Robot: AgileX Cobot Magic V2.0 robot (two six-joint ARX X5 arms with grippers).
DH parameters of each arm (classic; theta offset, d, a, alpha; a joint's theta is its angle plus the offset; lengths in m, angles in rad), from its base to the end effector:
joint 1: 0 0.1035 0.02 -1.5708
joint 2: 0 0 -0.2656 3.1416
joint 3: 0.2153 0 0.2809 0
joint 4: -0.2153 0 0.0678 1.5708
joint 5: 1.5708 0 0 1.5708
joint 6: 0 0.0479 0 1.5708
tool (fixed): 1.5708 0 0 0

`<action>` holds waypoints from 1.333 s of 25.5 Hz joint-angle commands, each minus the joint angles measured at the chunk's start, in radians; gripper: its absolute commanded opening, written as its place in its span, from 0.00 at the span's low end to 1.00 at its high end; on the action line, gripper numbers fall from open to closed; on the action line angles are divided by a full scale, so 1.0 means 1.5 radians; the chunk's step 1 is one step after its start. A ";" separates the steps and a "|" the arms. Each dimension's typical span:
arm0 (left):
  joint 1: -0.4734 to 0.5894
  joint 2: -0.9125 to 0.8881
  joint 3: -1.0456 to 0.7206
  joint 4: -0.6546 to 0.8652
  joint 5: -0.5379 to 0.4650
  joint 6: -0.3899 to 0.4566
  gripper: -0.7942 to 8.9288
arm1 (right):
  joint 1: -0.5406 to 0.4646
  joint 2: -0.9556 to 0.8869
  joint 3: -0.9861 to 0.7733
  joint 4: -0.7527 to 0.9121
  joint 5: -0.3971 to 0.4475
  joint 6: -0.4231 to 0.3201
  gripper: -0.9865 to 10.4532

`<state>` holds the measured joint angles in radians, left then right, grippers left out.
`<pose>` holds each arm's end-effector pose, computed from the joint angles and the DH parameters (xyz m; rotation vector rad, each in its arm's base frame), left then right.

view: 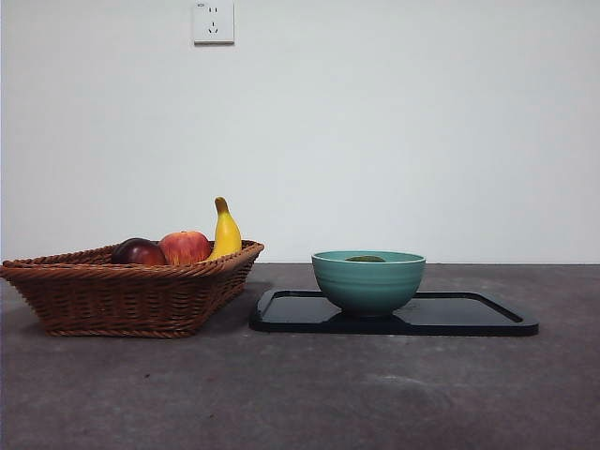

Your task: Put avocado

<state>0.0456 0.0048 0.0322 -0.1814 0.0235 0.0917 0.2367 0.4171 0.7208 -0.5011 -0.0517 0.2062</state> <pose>0.1413 0.0053 0.1545 0.0862 0.1548 0.0150 0.1301 0.0339 0.3277 0.1858 0.2261 0.2660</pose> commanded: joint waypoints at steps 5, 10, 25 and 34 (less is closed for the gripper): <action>0.002 -0.001 -0.014 -0.004 -0.001 0.000 0.09 | -0.158 -0.152 -0.277 0.266 0.005 -0.027 0.09; 0.002 -0.001 -0.014 -0.004 -0.001 0.000 0.09 | -0.161 -0.234 -0.411 0.338 0.006 -0.027 0.09; 0.002 -0.001 -0.014 -0.004 -0.001 0.000 0.09 | -0.161 -0.275 -0.474 0.212 0.037 -0.041 0.09; 0.002 -0.001 -0.014 -0.004 -0.001 0.000 0.09 | -0.160 -0.276 -0.473 0.230 0.035 -0.038 0.09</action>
<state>0.0456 0.0048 0.0322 -0.1810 0.0235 0.0917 -0.0055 0.0067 0.0166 -0.1669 -0.0002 0.1562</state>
